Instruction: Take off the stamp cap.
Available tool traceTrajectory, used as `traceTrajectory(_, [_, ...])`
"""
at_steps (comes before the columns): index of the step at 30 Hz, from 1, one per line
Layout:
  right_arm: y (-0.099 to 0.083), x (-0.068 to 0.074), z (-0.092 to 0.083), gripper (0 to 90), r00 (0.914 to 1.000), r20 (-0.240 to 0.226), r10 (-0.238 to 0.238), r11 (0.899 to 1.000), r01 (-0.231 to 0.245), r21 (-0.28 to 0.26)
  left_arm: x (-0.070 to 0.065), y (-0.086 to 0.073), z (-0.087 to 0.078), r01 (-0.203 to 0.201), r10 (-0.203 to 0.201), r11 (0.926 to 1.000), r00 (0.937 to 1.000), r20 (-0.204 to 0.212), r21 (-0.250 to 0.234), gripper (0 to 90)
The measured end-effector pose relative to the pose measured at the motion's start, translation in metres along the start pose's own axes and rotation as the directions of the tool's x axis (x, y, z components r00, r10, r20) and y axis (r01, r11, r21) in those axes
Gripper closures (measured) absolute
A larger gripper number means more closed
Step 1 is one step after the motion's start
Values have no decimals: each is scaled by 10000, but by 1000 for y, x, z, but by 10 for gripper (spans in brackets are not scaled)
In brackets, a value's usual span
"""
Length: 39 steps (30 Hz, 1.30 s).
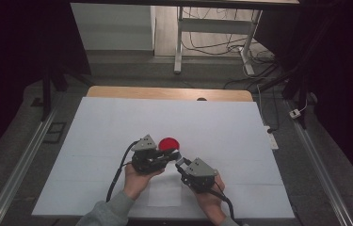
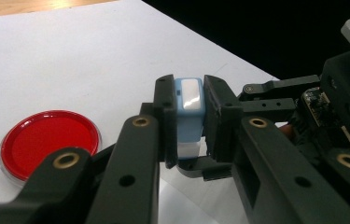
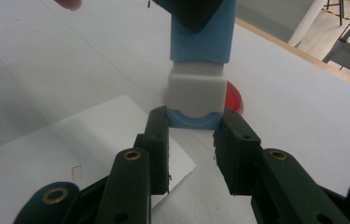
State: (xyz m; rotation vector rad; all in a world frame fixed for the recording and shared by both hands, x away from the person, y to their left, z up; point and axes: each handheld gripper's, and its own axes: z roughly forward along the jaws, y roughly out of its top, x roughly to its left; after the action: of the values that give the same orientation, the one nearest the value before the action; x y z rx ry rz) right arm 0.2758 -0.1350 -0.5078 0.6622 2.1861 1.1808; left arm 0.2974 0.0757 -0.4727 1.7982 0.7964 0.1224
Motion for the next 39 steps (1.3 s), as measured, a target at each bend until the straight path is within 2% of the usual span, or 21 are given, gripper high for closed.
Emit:
traceTrajectory(15, [2, -3, 0, 665, 9975, -147, -690, 9967, 696, 427, 1, -1, 1, -28, 28, 9999, 10000, 54, 116, 763])
traceTrajectory(18, [1, -2, 0, 665, 9982, -135, -577, 9977, 581, 362, 1, -1, 1, -21, 20, 10000, 10000, 51, 66, 763])
traceTrajectory(24, [-1, 2, 0, 665, 9999, 81, 139, 9999, -139, 8, 1, -1, 0, 14, -14, 10000, 10000, 89, 1, 763])
traceTrajectory(33, [1, -3, 0, 665, 9980, -146, -608, 9971, 614, 457, 3, -2, 1, 89, -93, 9999, 9997, 234, 136, 763])
traceTrajectory(34, [1, -3, 0, 665, 9974, -146, -704, 9964, 710, 461, 4, -2, 1, 112, -113, 9999, 9997, 228, 37, 763])
traceTrajectory(35, [2, -3, 0, 666, 9965, -120, -832, 9943, 838, 658, 3, 0, -4, -98, 87, 9995, 9994, -348, -309, 764])
traceTrajectory(36, [-6, 0, 4, 666, 9916, -205, -1277, 9838, 1293, 1243, 5, 3, -11, -224, 191, 9984, 9979, -614, -524, 764])
traceTrajectory(37, [-6, 0, 4, 666, 9916, -205, -1277, 9838, 1293, 1243, 9, 5, -17, -83, 41, 9973, 9984, -565, -734, 764])
traceTrajectory(38, [-9, 0, 4, 665, 9929, -146, -1183, 9856, 1192, 1197, 15, 7, -26, 251, -295, 9940, 9988, -397, -1065, 764])
traceTrajectory(39, [-6, -4, 2, 665, 9973, -271, -676, 9939, 697, 858, 19, 6, -30, 402, -445, 9929, 9983, -364, -1117, 764])
